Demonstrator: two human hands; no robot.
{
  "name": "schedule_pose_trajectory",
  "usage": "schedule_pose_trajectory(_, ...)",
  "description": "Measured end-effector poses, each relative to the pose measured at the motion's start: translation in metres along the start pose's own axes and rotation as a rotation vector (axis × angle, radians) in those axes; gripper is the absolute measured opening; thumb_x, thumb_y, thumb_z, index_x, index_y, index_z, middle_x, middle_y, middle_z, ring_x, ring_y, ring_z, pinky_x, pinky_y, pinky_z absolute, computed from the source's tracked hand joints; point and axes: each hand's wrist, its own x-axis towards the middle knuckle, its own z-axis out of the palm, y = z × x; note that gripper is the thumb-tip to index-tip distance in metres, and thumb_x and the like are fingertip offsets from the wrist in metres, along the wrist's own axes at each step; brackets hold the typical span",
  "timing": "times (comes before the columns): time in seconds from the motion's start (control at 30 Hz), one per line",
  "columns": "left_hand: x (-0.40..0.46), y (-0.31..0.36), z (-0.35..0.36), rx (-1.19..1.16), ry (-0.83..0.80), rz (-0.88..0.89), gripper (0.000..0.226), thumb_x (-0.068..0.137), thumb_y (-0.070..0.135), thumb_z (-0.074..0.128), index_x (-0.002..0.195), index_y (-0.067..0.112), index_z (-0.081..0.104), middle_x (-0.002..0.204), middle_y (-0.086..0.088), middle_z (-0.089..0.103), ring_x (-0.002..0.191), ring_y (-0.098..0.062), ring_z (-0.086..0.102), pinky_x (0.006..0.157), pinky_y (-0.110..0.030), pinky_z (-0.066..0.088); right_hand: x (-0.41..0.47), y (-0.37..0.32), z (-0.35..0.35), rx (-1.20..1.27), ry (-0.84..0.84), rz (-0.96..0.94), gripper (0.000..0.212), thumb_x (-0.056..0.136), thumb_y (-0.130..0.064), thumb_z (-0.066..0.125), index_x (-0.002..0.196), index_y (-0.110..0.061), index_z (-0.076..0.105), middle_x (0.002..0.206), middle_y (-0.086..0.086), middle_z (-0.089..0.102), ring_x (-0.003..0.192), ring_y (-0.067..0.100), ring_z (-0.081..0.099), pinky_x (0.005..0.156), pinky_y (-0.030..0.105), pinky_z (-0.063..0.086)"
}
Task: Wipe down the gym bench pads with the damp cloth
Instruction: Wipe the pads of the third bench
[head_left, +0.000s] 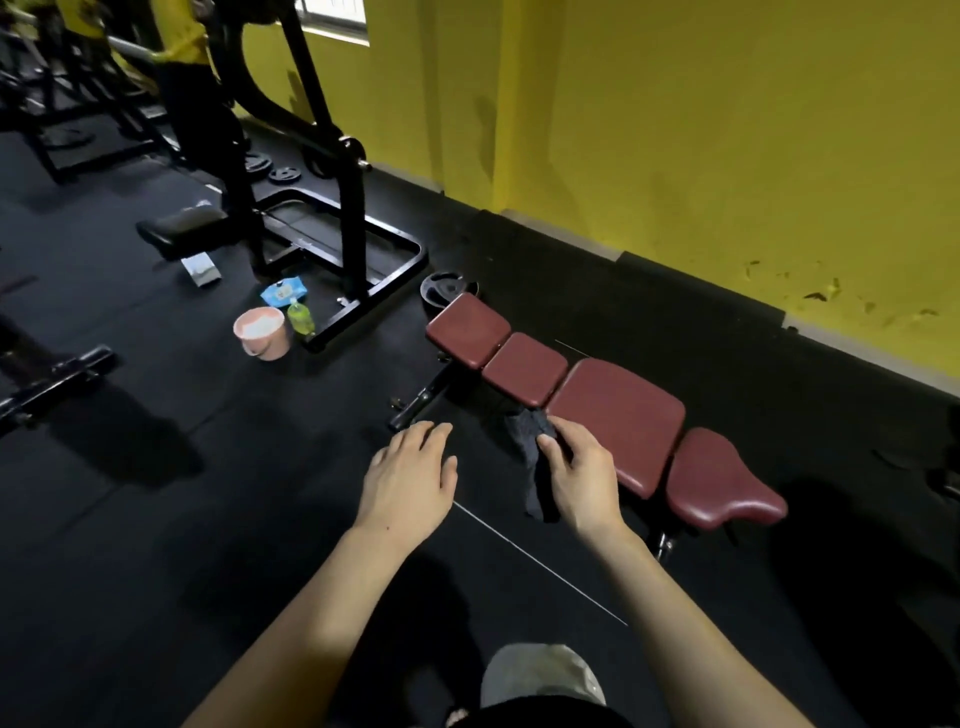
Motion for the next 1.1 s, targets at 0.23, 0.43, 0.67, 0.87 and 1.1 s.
schedule_pose_trajectory(0.23, 0.171, -0.046, 0.011, 0.115, -0.025, 0.082, 0.051, 0.105, 0.04, 0.043, 0.152, 0.023, 0.043, 0.152, 0.001, 0.048, 0.139, -0.02, 0.047, 0.11, -0.039, 0.043, 0.153, 0.021, 0.066, 0.087, -0.031, 0.112, 0.016, 0.1, -0.032, 0.064, 0.115, -0.031, 0.065, 0.106, -0.019, 0.069, 0.101, 0.008, 0.065, 0.088, 0.029, 0.049)
schedule_pose_trajectory(0.43, 0.302, -0.074, 0.024, 0.135, -0.109, 0.056, 0.05, 0.106, 0.038, 0.04, 0.154, 0.023, 0.042, 0.153, 0.0, 0.046, 0.14, -0.021, 0.045, 0.11, -0.038, 0.041, 0.296, 0.039, 0.126, 0.083, -0.08, 0.133, 0.019, 0.099, -0.03, 0.064, 0.117, -0.027, 0.064, 0.111, -0.011, 0.071, 0.103, 0.015, 0.066, 0.085, 0.031, 0.048)
schedule_pose_trajectory(0.67, 0.404, -0.104, 0.053, 0.083, -0.164, 0.046, 0.047, 0.102, 0.032, 0.05, 0.148, 0.019, 0.05, 0.146, -0.005, 0.054, 0.133, -0.025, 0.054, 0.104, -0.043, 0.047, 0.394, 0.057, 0.183, 0.091, -0.151, 0.175, 0.023, 0.1, -0.028, 0.064, 0.122, -0.022, 0.065, 0.119, -0.011, 0.069, 0.113, 0.014, 0.063, 0.089, 0.024, 0.043)
schedule_pose_trajectory(0.87, 0.499, -0.142, 0.091, 0.106, -0.329, 0.093, 0.05, 0.107, 0.038, 0.04, 0.156, 0.026, 0.036, 0.154, 0.003, 0.042, 0.141, -0.021, 0.043, 0.11, -0.04, 0.041, 0.452, 0.094, 0.245, 0.117, -0.122, 0.28, 0.026, 0.102, -0.031, 0.061, 0.127, -0.022, 0.063, 0.124, -0.009, 0.069, 0.115, 0.015, 0.063, 0.094, 0.031, 0.049)
schedule_pose_trajectory(1.1, 0.63, -0.202, 0.166, 0.1, -0.485, 0.234, 0.045, 0.105, 0.035, 0.037, 0.149, 0.027, 0.042, 0.148, 0.004, 0.047, 0.134, -0.022, 0.047, 0.107, -0.043, 0.045, 0.524, 0.144, 0.332, 0.072, 0.03, 0.418, 0.027, 0.101, -0.025, 0.063, 0.127, -0.017, 0.065, 0.125, -0.004, 0.068, 0.115, 0.016, 0.063, 0.095, 0.024, 0.045)
